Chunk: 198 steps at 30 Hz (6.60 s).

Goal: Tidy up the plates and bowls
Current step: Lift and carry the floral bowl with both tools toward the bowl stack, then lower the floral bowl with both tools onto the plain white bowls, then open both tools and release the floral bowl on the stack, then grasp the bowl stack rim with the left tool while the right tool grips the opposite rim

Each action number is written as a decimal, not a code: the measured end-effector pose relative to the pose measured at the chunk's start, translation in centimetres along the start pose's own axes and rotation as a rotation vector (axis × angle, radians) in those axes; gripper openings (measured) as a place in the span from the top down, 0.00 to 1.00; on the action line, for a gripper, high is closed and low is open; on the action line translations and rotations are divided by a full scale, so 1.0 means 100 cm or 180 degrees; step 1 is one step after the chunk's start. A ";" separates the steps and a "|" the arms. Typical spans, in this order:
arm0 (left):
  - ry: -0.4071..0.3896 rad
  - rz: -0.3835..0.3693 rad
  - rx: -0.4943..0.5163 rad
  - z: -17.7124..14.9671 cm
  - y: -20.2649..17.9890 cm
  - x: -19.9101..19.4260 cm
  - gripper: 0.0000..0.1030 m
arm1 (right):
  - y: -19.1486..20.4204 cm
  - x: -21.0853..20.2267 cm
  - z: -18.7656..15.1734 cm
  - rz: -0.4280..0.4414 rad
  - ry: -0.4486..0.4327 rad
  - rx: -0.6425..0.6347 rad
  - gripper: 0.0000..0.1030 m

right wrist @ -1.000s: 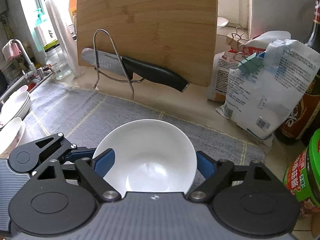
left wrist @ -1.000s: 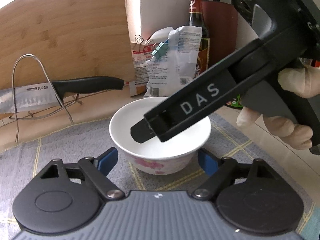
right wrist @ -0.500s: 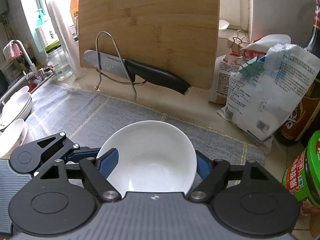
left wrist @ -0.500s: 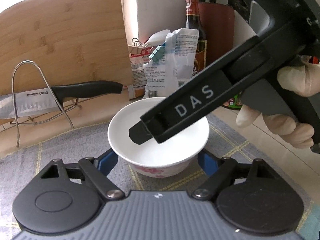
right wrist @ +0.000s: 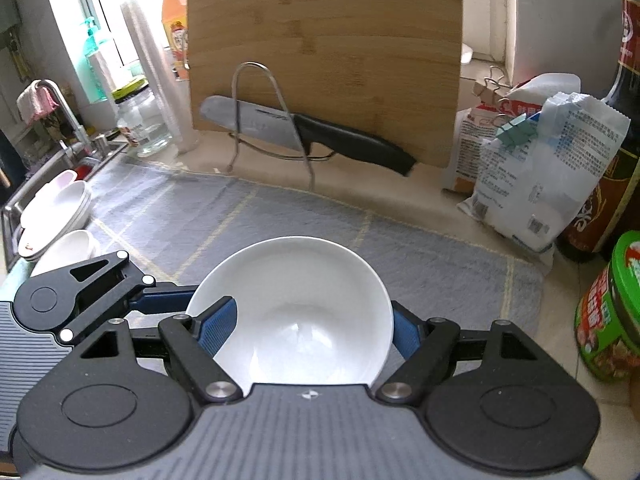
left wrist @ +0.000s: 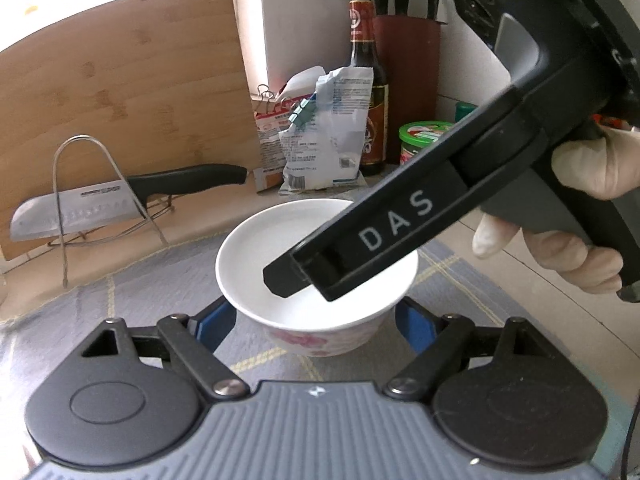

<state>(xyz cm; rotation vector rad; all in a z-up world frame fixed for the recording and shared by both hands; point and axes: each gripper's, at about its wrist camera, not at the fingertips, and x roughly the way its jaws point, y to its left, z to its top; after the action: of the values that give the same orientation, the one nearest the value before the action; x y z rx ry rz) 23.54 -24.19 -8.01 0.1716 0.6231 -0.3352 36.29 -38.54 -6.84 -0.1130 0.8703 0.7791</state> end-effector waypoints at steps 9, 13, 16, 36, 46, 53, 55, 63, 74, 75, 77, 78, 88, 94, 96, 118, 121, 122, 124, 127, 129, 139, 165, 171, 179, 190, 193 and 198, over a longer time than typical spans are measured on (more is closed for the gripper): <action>0.0079 0.0019 -0.0005 -0.011 0.007 -0.045 0.16 | 0.046 -0.017 -0.006 0.0058 -0.0010 -0.0023 0.18; 0.0083 0.0058 -0.0040 -0.017 0.010 -0.066 0.16 | 0.068 -0.020 -0.006 0.0095 -0.0007 -0.0063 0.18; 0.0068 0.0103 -0.0069 -0.022 0.016 -0.081 0.16 | 0.084 -0.021 -0.004 0.0138 -0.0016 -0.0100 0.18; -0.0026 0.0488 -0.0318 -0.049 0.080 -0.142 0.16 | 0.183 0.005 0.026 0.0393 -0.0034 -0.0526 0.18; -0.0037 0.0628 -0.0453 -0.062 0.103 -0.152 0.16 | 0.217 0.025 0.037 0.0475 0.0003 -0.0676 0.18; -0.0032 0.0678 -0.0531 -0.071 0.119 -0.152 0.16 | 0.230 0.037 0.042 0.0512 0.0042 -0.0742 0.18; -0.0029 0.0681 -0.0554 -0.073 0.122 -0.152 0.16 | 0.234 0.041 0.043 0.0519 0.0054 -0.0754 0.18; 0.0017 0.0668 -0.0627 -0.081 0.132 -0.147 0.16 | 0.240 0.054 0.044 0.0524 0.0134 -0.0783 0.18; 0.0067 0.0644 -0.0646 -0.085 0.138 -0.140 0.16 | 0.244 0.068 0.043 0.0478 0.0253 -0.0800 0.18; 0.0072 0.0644 -0.0641 -0.086 0.138 -0.140 0.16 | 0.244 0.069 0.043 0.0472 0.0261 -0.0802 0.18; 0.0076 0.0644 -0.0642 -0.086 0.139 -0.139 0.16 | 0.245 0.070 0.043 0.0465 0.0264 -0.0815 0.18; 0.0082 0.0641 -0.0644 -0.086 0.139 -0.139 0.16 | 0.245 0.070 0.043 0.0465 0.0268 -0.0815 0.18; 0.0104 0.0649 -0.0641 -0.087 0.138 -0.138 0.16 | 0.247 0.073 0.042 0.0435 0.0282 -0.0832 0.18; 0.0101 0.0645 -0.0641 -0.087 0.138 -0.138 0.16 | 0.247 0.073 0.042 0.0420 0.0285 -0.0833 0.18; 0.0102 0.0645 -0.0640 -0.087 0.137 -0.137 0.16 | 0.246 0.073 0.043 0.0420 0.0287 -0.0819 0.18; 0.0032 0.0758 -0.0588 -0.087 0.138 -0.141 0.07 | 0.247 0.066 0.040 0.0470 0.0198 -0.0773 0.00; 0.0036 0.0732 -0.0614 -0.089 0.140 -0.144 0.07 | 0.246 0.063 0.040 0.0449 0.0184 -0.0764 0.00; 0.0030 0.0727 -0.0614 -0.090 0.140 -0.146 0.07 | 0.245 0.062 0.040 0.0443 0.0183 -0.0759 0.00; 0.0017 0.0729 -0.0617 -0.091 0.141 -0.151 0.07 | 0.244 0.060 0.039 0.0420 0.0173 -0.0754 0.00; 0.0014 0.0749 -0.0627 -0.094 0.143 -0.157 0.07 | 0.243 0.057 0.037 0.0392 0.0161 -0.0740 0.00; 0.0010 0.0748 -0.0645 -0.095 0.143 -0.162 0.07 | 0.243 0.055 0.035 0.0383 0.0155 -0.0732 0.00; 0.0014 0.0765 -0.0693 -0.108 0.147 -0.183 0.07 | 0.259 0.049 0.020 0.0210 0.0119 -0.0791 0.00; 0.0666 -0.0129 -0.0362 -0.144 0.183 -0.125 0.07 | 0.226 0.086 -0.052 -0.0281 0.0585 -0.0549 0.00; 0.0842 -0.0044 -0.0229 -0.140 0.173 -0.112 0.01 | 0.228 0.095 -0.051 -0.0185 0.0569 -0.0890 0.00; 0.0810 -0.0074 -0.0120 -0.138 0.175 -0.107 0.00 | 0.227 0.096 -0.050 -0.0020 0.0488 -0.1109 0.00; 0.0825 -0.0536 0.0362 -0.127 0.189 -0.098 0.03 | 0.229 0.097 -0.047 -0.0044 0.0472 -0.1140 0.00; 0.0769 -0.0721 0.0489 -0.118 0.196 -0.097 0.03 | 0.231 0.098 -0.043 -0.0025 0.0470 -0.1231 0.00; 0.0692 -0.0911 0.0699 -0.106 0.202 -0.093 0.08 | 0.230 0.096 -0.032 0.0137 0.0397 -0.1289 0.04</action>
<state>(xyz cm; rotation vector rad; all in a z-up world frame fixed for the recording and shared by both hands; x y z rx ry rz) 17.96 -0.28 -9.81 0.3334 0.8279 -0.6686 22.88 -17.67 -11.00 -0.5063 0.8244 0.9897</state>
